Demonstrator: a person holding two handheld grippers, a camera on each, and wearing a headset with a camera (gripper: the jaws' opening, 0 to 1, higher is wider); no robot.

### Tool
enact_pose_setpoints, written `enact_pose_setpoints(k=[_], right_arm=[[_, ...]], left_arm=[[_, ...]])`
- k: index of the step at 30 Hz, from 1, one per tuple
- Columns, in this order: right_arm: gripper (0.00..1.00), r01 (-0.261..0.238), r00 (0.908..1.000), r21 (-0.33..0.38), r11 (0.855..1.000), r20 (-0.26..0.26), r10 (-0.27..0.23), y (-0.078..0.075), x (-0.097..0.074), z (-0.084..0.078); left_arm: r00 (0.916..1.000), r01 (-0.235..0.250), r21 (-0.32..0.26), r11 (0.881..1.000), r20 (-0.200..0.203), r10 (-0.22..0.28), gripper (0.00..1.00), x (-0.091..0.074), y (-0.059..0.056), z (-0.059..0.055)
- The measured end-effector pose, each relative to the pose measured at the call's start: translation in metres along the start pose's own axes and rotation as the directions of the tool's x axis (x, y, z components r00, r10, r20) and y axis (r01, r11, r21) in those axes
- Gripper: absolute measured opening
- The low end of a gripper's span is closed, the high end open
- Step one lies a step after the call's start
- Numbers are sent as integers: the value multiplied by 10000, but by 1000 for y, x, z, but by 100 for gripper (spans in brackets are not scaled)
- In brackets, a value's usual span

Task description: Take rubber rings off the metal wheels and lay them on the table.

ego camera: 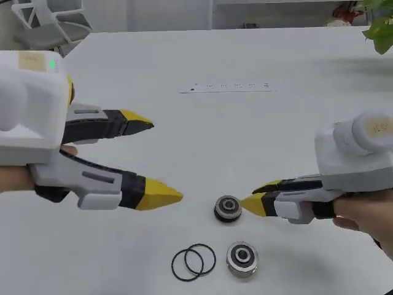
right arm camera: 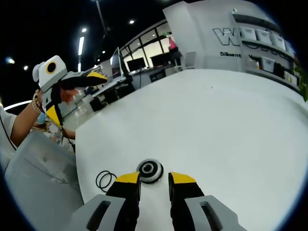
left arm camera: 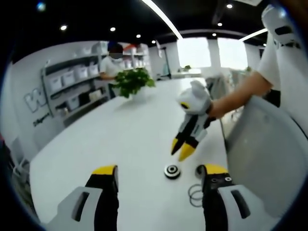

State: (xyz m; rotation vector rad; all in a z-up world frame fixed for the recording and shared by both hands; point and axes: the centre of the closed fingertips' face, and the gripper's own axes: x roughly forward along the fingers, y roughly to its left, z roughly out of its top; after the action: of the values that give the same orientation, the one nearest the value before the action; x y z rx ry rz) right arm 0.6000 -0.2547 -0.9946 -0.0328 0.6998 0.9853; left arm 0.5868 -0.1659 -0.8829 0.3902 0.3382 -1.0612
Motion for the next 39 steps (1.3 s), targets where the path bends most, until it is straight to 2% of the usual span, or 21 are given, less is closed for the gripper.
enact_pose_setpoints(k=[8, 11, 15, 20, 23, 27, 31, 32, 34, 39], right_arm=[[22, -74, 9996, -398, 9992, -291, 62, -1, 4, -9], [23, -146, 9994, -420, 9990, -334, 132, 0, 5, -11], [24, -162, 9989, -691, 9975, -441, 132, 2, 7, -13], [26, -155, 9984, -917, 9957, -548, 105, 2, 10, -16], [26, -217, 9978, -949, 9953, -644, 156, 3, 11, -19], [25, -311, 9969, -983, 9947, -752, 237, 5, 13, -21], [25, -340, 9963, -1028, 9941, -820, 256, 6, 14, -23], [25, -341, 9962, -1031, 9941, -832, 255, 6, 14, -23], [25, -358, 9961, -985, 9945, -836, 276, 6, 14, -24], [25, -339, 9957, -972, 9947, -890, 252, 6, 14, -26]], left_arm=[[9990, 285, 28, 9996, 352, -286, 64, 37, 2, 14], [9985, 295, 43, 9996, 470, -297, 61, 51, 2, 16], [9981, 373, 12, 9993, 490, -373, 54, 69, 0, 13], [9972, 740, 114, 9972, 69, -741, 39, 90, -11, -3], [9947, 958, 243, 9951, -403, -948, 38, 100, -19, -20], [9895, 1165, 123, 9931, -873, -1150, 36, 110, -27, -41], [9862, 1135, -132, 9934, -1200, -1143, 35, 116, -29, -57], [9852, 1123, -484, 9925, -1252, -1175, 34, 117, -30, -62], [9857, 1084, -829, 9906, -1202, -1179, 33, 118, -30, -67], [9885, 923, -1053, 9901, -1099, -1038, 30, 120, -28, -69]])
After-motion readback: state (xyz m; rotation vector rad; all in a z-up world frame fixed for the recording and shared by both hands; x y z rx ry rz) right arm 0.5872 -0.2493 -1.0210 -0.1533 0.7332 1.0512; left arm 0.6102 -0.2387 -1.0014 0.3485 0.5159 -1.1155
